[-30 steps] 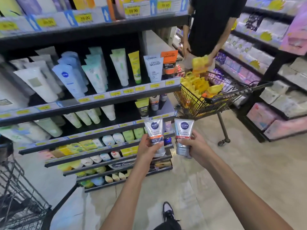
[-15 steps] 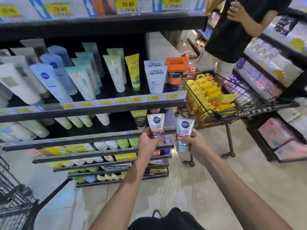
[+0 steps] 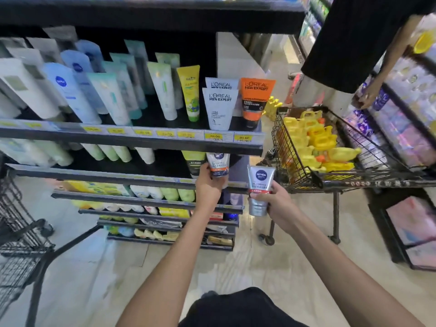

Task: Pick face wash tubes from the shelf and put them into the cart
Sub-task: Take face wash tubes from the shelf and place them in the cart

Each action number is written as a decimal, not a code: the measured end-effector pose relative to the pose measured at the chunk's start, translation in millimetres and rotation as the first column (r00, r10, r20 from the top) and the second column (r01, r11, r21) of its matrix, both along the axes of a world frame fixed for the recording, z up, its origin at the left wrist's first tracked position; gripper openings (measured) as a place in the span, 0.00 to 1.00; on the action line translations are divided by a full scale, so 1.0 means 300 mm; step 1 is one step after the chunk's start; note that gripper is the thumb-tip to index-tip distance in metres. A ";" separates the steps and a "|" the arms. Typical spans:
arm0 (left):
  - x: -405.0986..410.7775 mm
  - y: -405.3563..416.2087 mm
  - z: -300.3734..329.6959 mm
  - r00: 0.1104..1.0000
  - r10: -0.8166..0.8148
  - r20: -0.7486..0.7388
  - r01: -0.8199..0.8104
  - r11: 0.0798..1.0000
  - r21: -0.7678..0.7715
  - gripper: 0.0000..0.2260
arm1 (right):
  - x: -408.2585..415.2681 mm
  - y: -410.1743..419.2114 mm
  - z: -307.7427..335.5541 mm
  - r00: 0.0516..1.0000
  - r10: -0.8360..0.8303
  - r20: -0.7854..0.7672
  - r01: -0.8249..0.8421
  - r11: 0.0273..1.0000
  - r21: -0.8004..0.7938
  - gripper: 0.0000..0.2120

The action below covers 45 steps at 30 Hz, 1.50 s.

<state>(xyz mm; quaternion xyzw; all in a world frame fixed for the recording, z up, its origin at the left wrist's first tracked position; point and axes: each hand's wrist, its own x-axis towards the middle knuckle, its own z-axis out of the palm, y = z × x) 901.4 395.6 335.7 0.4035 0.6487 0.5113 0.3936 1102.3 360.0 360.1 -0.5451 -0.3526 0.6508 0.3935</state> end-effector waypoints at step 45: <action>-0.071 -0.023 -0.243 0.412 0.024 -0.911 0.174 0.979 0.104 0.14 | -0.018 0.217 0.030 0.971 -0.114 0.212 0.072 0.978 0.195 0.16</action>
